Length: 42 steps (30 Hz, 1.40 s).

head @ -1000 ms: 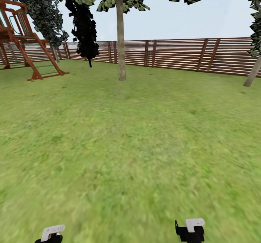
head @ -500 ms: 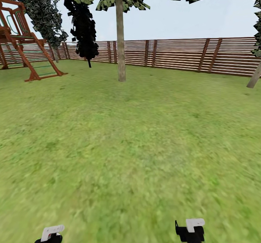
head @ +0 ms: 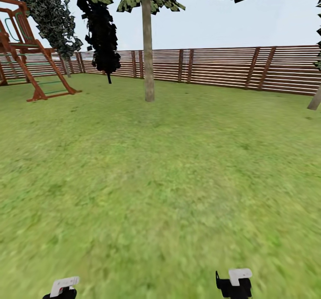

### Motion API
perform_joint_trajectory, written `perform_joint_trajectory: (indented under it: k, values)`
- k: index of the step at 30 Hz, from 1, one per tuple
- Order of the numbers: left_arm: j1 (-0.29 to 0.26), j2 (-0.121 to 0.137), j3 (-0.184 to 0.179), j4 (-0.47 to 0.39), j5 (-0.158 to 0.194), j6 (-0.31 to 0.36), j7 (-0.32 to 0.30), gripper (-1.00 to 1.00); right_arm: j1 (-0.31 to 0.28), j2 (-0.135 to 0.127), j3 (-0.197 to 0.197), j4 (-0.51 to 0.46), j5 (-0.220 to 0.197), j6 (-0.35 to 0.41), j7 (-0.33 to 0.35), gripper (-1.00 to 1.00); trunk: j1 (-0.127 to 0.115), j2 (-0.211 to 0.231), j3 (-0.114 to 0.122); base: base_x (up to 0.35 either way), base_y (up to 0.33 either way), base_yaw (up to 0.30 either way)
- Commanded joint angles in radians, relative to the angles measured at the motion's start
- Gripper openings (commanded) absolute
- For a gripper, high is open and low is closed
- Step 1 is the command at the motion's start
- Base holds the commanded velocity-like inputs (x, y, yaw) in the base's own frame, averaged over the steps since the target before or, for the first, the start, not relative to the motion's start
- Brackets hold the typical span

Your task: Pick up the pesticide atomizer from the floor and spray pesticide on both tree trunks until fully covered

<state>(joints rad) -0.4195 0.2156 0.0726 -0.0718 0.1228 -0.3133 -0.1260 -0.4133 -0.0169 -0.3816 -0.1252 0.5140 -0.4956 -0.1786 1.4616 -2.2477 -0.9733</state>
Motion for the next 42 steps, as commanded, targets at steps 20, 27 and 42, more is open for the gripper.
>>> perform_joint_trajectory:
  k: [20, 27, 42]
  values:
    - [0.0, 0.0, 0.007, 0.001, 0.009, -0.001, -0.01, -1.0, -0.001, 0.002, -0.005, 0.001, 0.011, -0.003, -0.005, 1.0, 0.0, 0.0, -0.001, 0.34, 0.0, 0.0]
    - [0.0, 0.0, 0.007, 0.001, 0.009, -0.002, -0.01, -1.0, -0.001, 0.002, -0.005, 0.001, 0.011, -0.003, -0.005, 1.0, 0.0, 0.0, -0.001, 0.34, 0.0, 0.0]
    - [0.0, 0.0, 0.007, 0.001, 0.009, -0.001, -0.01, -1.0, -0.001, 0.002, -0.005, 0.001, 0.011, -0.003, -0.005, 1.0, 0.0, 0.0, -0.001, 0.34, 0.0, 0.0]
